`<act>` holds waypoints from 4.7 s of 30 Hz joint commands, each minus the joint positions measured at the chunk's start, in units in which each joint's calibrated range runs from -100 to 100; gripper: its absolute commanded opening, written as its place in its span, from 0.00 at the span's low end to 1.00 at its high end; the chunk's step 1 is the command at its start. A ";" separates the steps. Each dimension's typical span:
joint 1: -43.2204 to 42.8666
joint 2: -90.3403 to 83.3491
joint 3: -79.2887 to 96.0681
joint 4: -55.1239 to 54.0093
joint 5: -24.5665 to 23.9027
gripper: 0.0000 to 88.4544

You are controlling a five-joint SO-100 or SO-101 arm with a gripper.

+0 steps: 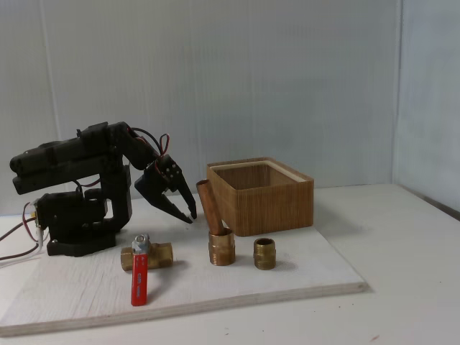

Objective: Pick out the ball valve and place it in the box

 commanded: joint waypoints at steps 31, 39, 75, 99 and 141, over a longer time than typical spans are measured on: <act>0.41 0.34 0.46 0.13 0.19 0.01; -0.03 0.34 0.46 0.13 0.19 0.01; 3.51 0.51 -27.34 -1.77 -6.38 0.01; 19.60 53.08 -84.83 32.67 -7.16 0.01; 48.09 51.63 -57.49 22.94 16.03 0.01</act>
